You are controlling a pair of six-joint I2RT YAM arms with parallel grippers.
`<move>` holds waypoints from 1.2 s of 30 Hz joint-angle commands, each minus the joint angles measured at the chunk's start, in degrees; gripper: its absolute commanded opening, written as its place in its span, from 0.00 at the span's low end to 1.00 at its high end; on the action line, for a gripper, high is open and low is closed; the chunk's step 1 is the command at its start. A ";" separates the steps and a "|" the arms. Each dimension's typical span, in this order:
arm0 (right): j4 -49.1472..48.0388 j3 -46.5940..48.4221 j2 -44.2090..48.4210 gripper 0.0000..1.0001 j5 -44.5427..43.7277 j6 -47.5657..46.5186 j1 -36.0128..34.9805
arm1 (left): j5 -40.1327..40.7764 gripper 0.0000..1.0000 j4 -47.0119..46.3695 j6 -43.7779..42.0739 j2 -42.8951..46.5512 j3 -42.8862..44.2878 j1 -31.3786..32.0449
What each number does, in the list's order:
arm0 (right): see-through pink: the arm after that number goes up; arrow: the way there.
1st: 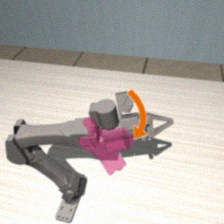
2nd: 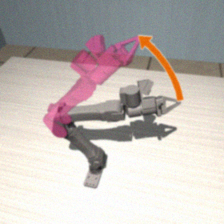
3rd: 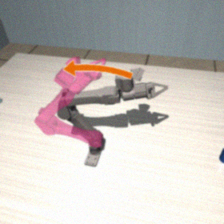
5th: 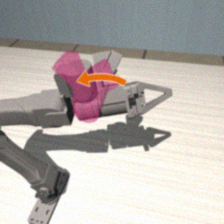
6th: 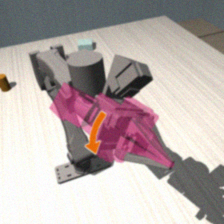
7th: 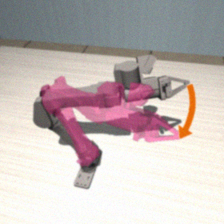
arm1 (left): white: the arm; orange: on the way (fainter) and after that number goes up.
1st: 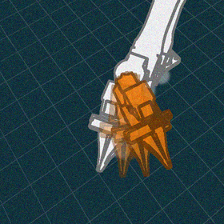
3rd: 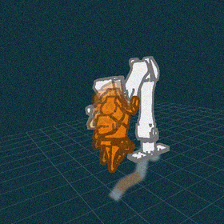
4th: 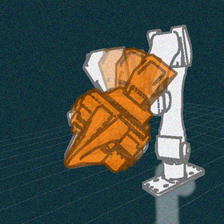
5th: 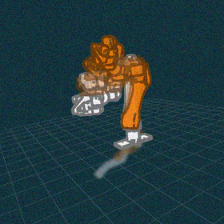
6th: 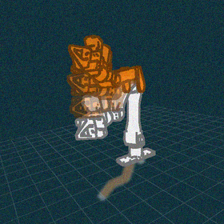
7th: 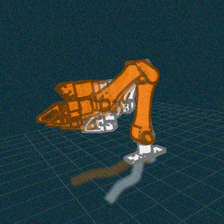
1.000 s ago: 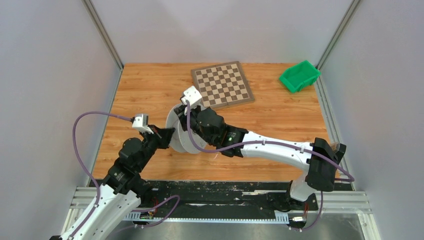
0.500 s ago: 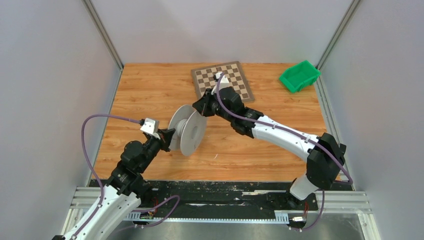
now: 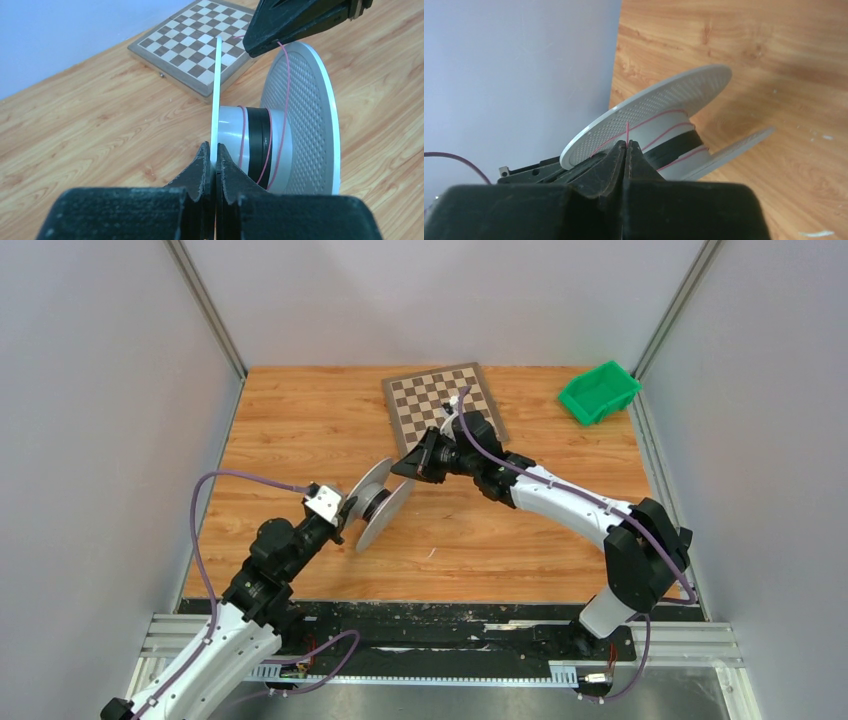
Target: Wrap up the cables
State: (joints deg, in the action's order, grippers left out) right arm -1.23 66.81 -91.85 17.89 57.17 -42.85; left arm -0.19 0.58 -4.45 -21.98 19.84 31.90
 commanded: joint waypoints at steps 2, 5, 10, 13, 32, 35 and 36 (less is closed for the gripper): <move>5.86 -1.93 -1.77 0.00 9.65 12.19 0.04 | -0.74 0.00 -19.37 -6.04 0.48 0.01 -0.09; 7.89 -2.18 -1.78 0.00 10.76 14.73 0.14 | -1.46 0.00 -22.07 -7.98 -0.11 -0.84 -0.17; 14.04 -1.07 -2.51 0.00 11.46 15.34 1.15 | -4.18 0.00 -24.89 -10.43 -0.22 -1.14 -0.17; 14.00 -1.59 -2.53 0.00 11.60 16.15 1.87 | -6.33 0.00 -25.72 -10.78 0.65 -1.28 -0.14; 12.94 1.21 -7.64 0.02 12.58 17.56 3.57 | -9.43 0.00 -24.36 -11.68 0.40 -1.20 -0.17; 12.60 0.35 -6.99 0.09 12.25 17.67 3.65 | -7.81 0.00 -23.26 -11.51 0.09 -1.08 -0.16; 12.31 0.01 -6.83 0.11 12.26 17.85 3.71 | -7.68 0.00 -22.90 -11.57 0.00 -0.89 -0.16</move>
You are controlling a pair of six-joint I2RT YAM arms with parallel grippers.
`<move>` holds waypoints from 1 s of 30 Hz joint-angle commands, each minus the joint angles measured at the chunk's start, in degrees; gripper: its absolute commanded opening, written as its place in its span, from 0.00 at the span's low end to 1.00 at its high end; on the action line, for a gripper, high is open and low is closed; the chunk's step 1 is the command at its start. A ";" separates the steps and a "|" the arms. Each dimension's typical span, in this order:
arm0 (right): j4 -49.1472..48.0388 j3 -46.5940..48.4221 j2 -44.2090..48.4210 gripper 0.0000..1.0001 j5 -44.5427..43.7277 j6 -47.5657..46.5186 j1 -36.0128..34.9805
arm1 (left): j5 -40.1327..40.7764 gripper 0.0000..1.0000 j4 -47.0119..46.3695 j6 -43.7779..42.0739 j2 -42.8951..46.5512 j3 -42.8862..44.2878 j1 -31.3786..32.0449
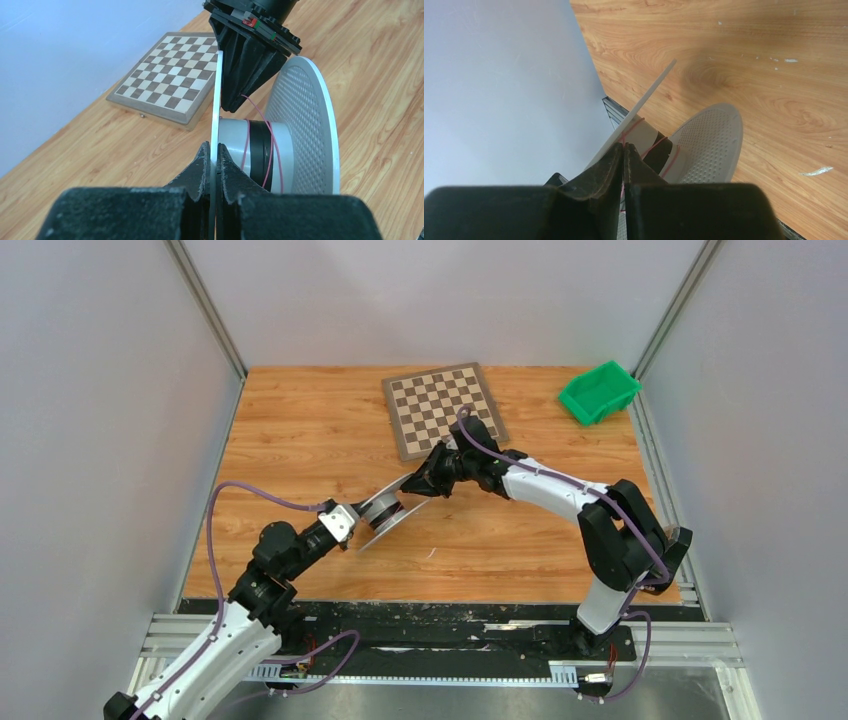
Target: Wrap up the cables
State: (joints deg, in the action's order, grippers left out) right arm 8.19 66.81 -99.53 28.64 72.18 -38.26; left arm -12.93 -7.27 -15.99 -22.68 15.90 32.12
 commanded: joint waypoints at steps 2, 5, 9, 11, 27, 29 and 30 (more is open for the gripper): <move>2.29 -0.74 1.24 0.12 1.42 3.03 -0.77 | 5.18 0.00 -13.57 -0.01 0.32 3.45 -0.35; 1.00 -2.17 2.01 0.12 1.47 3.55 -0.52 | 5.53 0.00 -11.65 -0.04 -0.32 4.18 -0.34; -0.15 -3.22 3.30 0.12 1.45 3.84 -0.01 | 6.12 0.00 -8.19 -0.21 -0.69 5.43 -0.34; -0.35 -3.79 3.90 0.12 1.32 4.20 0.40 | 5.83 0.00 -6.54 -0.36 -0.79 5.97 -0.38; -1.11 -6.31 6.87 0.32 0.74 4.97 2.31 | 8.08 0.00 -3.22 0.78 -1.24 6.66 -0.35; -1.13 -6.55 7.10 0.33 0.71 4.85 2.81 | 8.36 0.00 -3.19 1.21 -1.10 6.61 -0.35; -1.15 -6.62 7.21 0.33 0.65 4.70 3.08 | 8.42 0.00 -3.15 1.51 -1.02 6.60 -0.34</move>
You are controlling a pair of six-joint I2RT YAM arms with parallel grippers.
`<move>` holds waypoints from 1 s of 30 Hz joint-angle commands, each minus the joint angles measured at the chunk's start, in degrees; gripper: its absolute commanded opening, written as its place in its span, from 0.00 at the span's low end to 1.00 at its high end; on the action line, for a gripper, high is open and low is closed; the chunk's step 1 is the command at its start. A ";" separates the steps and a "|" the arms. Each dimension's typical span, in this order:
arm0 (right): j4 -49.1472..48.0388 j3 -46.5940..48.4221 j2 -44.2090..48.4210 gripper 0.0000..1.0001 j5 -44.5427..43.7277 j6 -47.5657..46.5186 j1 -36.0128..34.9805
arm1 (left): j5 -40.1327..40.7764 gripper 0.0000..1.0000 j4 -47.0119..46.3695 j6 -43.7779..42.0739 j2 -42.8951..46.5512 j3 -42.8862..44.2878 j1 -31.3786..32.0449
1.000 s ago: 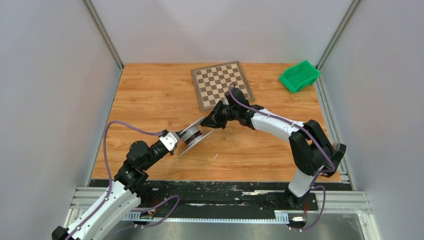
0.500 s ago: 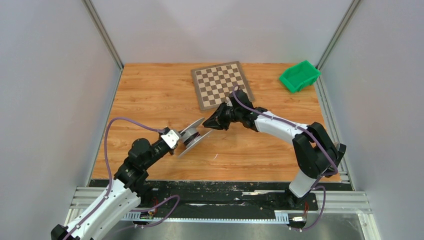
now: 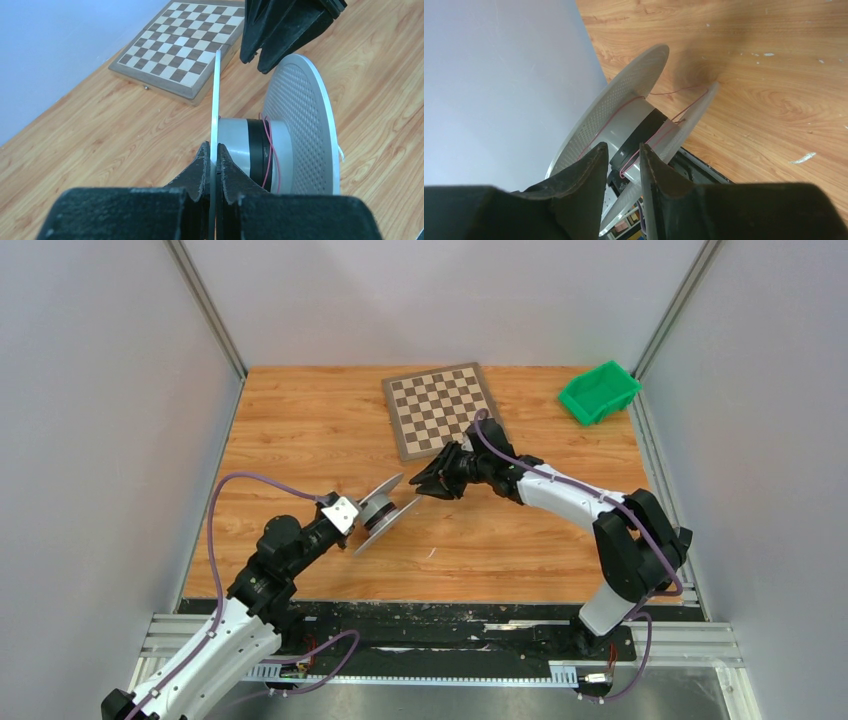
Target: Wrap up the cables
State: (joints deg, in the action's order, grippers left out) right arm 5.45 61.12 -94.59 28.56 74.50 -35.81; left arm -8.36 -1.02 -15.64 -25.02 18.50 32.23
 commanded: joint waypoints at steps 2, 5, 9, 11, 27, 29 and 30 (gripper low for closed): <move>1.58 -1.35 2.78 0.34 0.39 2.02 1.35 | 3.88 0.00 -9.11 1.85 1.45 4.08 -0.49; 1.51 -1.95 3.73 0.35 0.02 1.33 2.81 | 4.17 0.00 -8.03 3.35 1.87 4.21 -0.48; 1.50 -2.04 6.00 0.39 -0.53 -2.86 4.59 | 4.95 0.00 -6.24 6.23 2.51 4.39 -0.50; 1.23 -1.41 7.66 0.39 -1.50 -8.60 5.26 | 6.34 0.00 -4.91 8.65 2.71 4.73 -0.50; -10.45 -20.82 38.76 0.42 -8.52 -52.09 3.12 | 17.12 0.00 5.83 30.40 2.14 8.63 -0.52; -12.80 -23.41 42.14 0.41 -10.26 -56.32 2.10 | 17.43 0.00 5.97 32.34 2.37 8.70 -0.52; -14.17 -24.48 43.79 0.41 -10.44 -58.42 1.62 | 17.42 0.00 5.73 33.26 2.53 8.78 -0.51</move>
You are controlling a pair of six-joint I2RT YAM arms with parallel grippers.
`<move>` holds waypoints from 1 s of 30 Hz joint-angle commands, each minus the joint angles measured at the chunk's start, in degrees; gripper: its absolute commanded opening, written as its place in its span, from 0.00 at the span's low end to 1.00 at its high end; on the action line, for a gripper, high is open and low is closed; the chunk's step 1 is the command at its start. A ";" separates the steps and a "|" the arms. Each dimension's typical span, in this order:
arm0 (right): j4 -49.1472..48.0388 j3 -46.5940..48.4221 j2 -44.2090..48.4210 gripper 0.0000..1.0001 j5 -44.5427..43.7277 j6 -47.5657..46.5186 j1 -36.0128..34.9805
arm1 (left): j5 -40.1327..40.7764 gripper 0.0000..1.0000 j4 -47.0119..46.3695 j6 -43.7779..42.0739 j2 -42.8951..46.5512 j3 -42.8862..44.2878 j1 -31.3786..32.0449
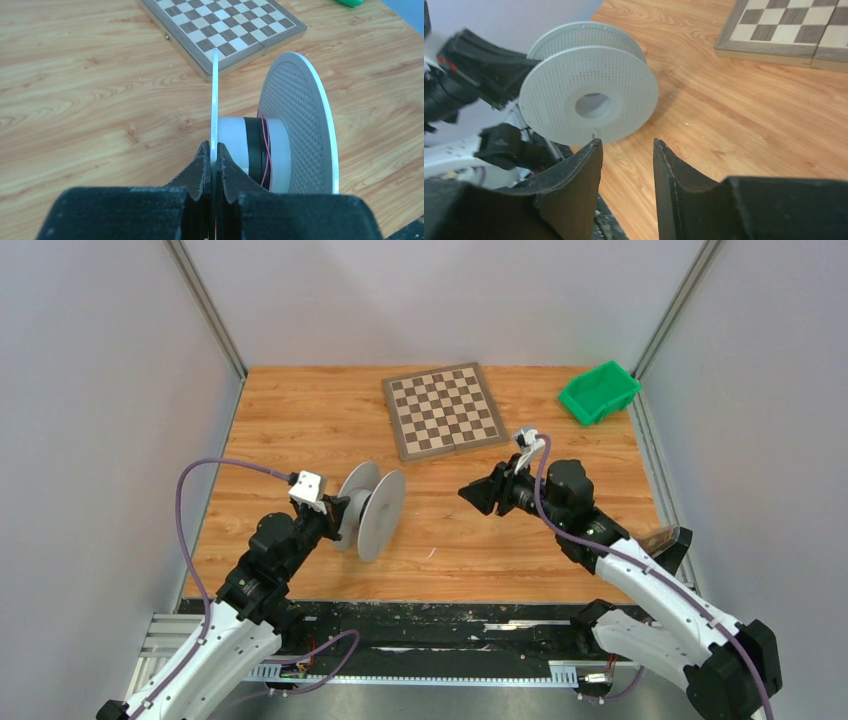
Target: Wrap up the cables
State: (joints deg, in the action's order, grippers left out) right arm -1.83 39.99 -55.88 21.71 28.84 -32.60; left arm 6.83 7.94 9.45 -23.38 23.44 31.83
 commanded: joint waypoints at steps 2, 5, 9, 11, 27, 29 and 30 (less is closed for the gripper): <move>-9.73 -5.57 8.12 0.38 -4.71 -16.38 -2.93 | 2.08 0.00 -3.30 9.12 1.41 4.52 -0.18; -11.25 -8.00 12.56 0.38 -6.23 -23.03 -5.93 | 1.37 0.00 -3.34 10.07 2.59 6.92 -0.19; -13.84 -11.15 16.10 0.38 -4.85 -36.17 -10.19 | 0.49 0.00 -2.23 10.86 2.69 11.73 -0.17; -15.51 -12.27 16.80 0.39 -1.44 -43.09 -12.32 | 0.37 0.00 -0.96 11.55 2.19 14.58 -0.17; -22.50 -12.12 6.24 0.44 -20.64 -104.31 -39.38 | -4.39 0.00 8.76 19.94 -3.02 33.79 -0.14; -21.72 -10.66 3.19 0.44 -24.13 -108.58 -42.15 | -4.60 0.00 8.82 21.31 -3.14 34.82 -0.14; -21.65 -10.14 1.95 0.44 -25.43 -110.09 -42.87 | -4.96 0.00 8.64 21.79 -3.20 35.42 -0.12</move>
State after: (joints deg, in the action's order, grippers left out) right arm -21.06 25.76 -50.02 5.30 -66.19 -71.61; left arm 3.29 19.99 26.59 -26.33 54.72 31.83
